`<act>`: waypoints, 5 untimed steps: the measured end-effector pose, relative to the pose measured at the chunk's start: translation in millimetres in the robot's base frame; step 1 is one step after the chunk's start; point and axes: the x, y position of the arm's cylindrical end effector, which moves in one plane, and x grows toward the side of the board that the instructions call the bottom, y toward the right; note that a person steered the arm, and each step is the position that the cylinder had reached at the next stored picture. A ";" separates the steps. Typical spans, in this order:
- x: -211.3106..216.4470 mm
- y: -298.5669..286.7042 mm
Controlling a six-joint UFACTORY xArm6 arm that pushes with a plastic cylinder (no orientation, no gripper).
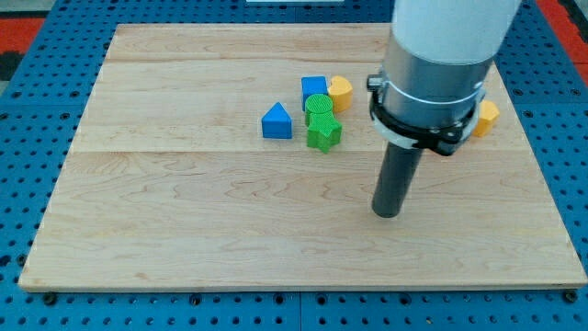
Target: Place your hand at the center right
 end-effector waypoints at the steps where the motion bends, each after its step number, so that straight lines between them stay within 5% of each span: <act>1: -18.9 -17.9; 2: -24.5 -4.0; 5: -90.9 198.8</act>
